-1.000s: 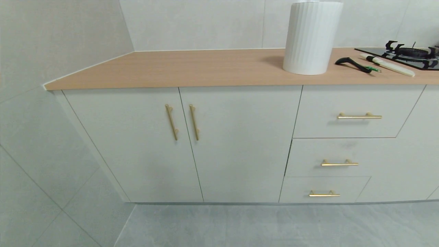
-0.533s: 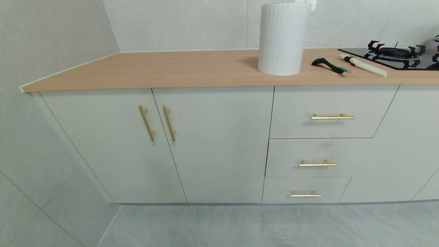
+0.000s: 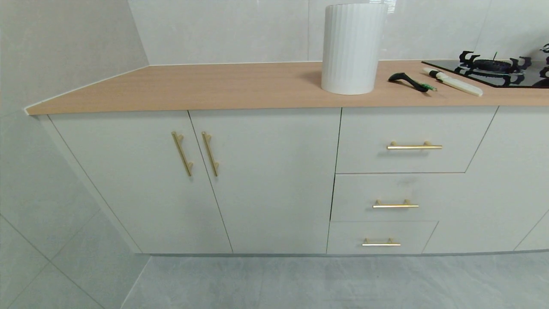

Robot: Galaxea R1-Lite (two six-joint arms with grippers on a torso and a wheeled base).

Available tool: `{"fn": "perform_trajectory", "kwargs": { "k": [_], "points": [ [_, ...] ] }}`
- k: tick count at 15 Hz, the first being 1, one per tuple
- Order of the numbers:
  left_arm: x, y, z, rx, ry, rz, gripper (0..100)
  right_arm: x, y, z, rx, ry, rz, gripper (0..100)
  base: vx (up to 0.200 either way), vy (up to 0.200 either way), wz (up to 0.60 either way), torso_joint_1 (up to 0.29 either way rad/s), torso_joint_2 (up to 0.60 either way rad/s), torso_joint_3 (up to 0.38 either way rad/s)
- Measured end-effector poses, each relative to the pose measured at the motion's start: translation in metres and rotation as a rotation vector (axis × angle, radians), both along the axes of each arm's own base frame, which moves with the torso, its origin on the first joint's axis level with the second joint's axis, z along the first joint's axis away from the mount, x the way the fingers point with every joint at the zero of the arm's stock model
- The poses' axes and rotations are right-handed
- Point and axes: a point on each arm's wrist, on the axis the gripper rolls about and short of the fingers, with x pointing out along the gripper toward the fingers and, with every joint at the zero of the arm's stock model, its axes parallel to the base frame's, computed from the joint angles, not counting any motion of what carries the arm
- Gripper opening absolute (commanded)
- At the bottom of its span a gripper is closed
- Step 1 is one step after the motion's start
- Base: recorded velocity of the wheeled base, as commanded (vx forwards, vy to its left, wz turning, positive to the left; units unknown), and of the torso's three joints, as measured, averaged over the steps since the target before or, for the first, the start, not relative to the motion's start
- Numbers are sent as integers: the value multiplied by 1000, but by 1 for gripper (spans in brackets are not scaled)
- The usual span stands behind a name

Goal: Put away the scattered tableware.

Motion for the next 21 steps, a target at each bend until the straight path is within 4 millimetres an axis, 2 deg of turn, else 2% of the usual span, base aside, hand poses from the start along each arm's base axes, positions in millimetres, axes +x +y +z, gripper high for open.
{"fn": "perform_trajectory", "kwargs": {
  "k": [5, 12, 15, 21],
  "points": [
    [0, 0, 0, 0, 0, 0, 100, 0, 0, 0, 1, 0, 0, 100, 200, 0, 0, 0, 5, 7],
    [0, 0, 0, 0, 0, 0, 100, 0, 0, 0, 1, 0, 0, 100, 0, 0, 0, 0, 0, 0],
    [0, 0, 0, -1, 0, 0, 100, 0, 0, 0, 0, 0, -1, 100, 0, 0, -600, -2, 5, 7],
    [0, 0, 0, -1, 0, 1, 100, 0, 0, 0, 0, 0, 0, 100, 0, 0, 0, 0, 0, 0]
  ]
}}
